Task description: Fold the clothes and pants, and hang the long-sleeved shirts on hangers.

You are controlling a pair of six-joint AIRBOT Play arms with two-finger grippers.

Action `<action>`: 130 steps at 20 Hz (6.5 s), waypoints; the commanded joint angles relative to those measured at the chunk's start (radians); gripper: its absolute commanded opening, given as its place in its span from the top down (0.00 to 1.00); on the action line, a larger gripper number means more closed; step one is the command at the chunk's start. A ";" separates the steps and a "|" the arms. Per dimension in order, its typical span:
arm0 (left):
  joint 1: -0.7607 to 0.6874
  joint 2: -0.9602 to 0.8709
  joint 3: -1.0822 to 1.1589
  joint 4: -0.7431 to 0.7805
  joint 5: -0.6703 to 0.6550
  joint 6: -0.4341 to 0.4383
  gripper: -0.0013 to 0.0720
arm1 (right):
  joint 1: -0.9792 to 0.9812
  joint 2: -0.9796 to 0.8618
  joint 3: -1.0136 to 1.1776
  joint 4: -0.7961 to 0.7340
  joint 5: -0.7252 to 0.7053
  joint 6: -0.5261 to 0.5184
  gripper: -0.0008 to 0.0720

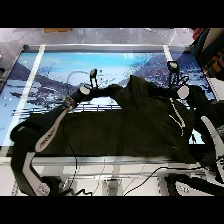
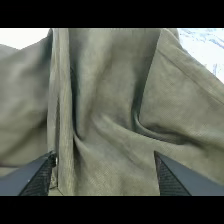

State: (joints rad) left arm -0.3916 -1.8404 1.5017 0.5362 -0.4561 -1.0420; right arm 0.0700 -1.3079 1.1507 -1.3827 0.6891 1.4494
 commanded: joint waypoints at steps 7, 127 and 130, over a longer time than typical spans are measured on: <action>0.115 0.390 0.002 0.549 0.353 0.157 0.96 | -0.002 0.100 0.120 -0.075 -0.001 0.015 0.07; 0.705 0.217 -0.249 1.200 -0.190 -0.393 0.95 | -0.743 -0.243 0.124 0.450 0.383 -0.161 0.55; 0.705 0.217 -0.249 1.199 -0.188 -0.393 0.95 | -0.768 -0.333 0.124 0.465 0.471 -0.161 0.25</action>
State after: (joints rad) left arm 0.3126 -1.6226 1.2522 1.7359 -0.6540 -1.4349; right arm -0.6518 -1.5581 1.2755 -1.0500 1.0554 1.3384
